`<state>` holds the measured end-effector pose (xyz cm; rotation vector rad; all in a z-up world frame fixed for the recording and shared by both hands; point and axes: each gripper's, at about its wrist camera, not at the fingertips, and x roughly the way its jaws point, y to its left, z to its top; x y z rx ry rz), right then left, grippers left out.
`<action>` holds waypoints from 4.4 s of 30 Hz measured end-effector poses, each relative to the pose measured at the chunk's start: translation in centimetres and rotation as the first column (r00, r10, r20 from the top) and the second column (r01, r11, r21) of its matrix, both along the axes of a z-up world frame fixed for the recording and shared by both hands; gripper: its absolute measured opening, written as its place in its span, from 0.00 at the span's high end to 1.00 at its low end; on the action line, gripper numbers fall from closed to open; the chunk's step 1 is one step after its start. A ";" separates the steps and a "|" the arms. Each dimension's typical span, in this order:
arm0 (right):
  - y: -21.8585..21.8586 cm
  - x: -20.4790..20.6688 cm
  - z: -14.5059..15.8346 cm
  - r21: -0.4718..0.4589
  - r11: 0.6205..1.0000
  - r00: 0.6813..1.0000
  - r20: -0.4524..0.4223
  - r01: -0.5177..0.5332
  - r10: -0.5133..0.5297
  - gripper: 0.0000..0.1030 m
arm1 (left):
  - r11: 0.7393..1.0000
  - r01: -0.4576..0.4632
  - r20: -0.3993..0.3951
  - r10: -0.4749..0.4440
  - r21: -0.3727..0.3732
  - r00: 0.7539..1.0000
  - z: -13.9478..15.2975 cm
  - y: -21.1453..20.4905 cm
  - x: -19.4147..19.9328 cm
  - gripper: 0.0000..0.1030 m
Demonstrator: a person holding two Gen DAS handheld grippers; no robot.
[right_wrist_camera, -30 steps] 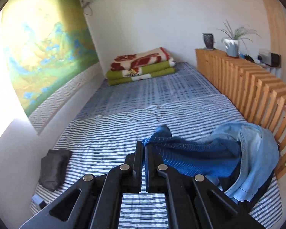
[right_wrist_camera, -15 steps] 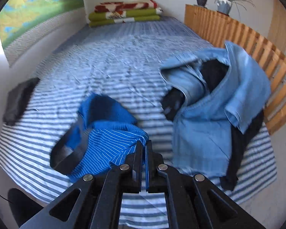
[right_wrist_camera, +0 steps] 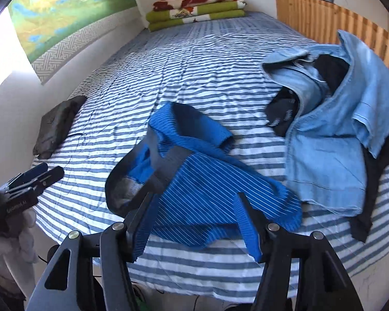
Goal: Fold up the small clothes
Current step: 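Lift the blue boxer briefs out of the pile with the right gripper, then grasp the briefs' grey waistband with the left gripper while the right gripper holds, then stretch the briefs between both grippers and lift them above the bed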
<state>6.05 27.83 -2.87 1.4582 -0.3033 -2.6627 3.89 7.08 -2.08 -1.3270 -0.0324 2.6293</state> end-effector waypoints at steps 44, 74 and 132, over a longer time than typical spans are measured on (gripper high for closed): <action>13.1 6.2 -2.8 -0.083 0.941 0.944 0.009 0.328 -0.329 0.85 | 0.958 0.286 0.061 -0.287 0.022 0.956 -5.1 10.0 -10.9 1.00; 4.5 7.6 3.8 0.041 0.978 0.961 -0.198 0.204 -0.192 0.86 | 0.963 0.037 -0.044 -0.026 0.266 0.999 1.2 -5.7 -2.8 0.98; 3.6 9.2 3.2 0.250 0.962 0.969 -0.241 0.113 -0.051 1.00 | 0.999 0.052 -0.021 -0.052 -0.013 0.998 -1.6 -9.6 0.2 0.96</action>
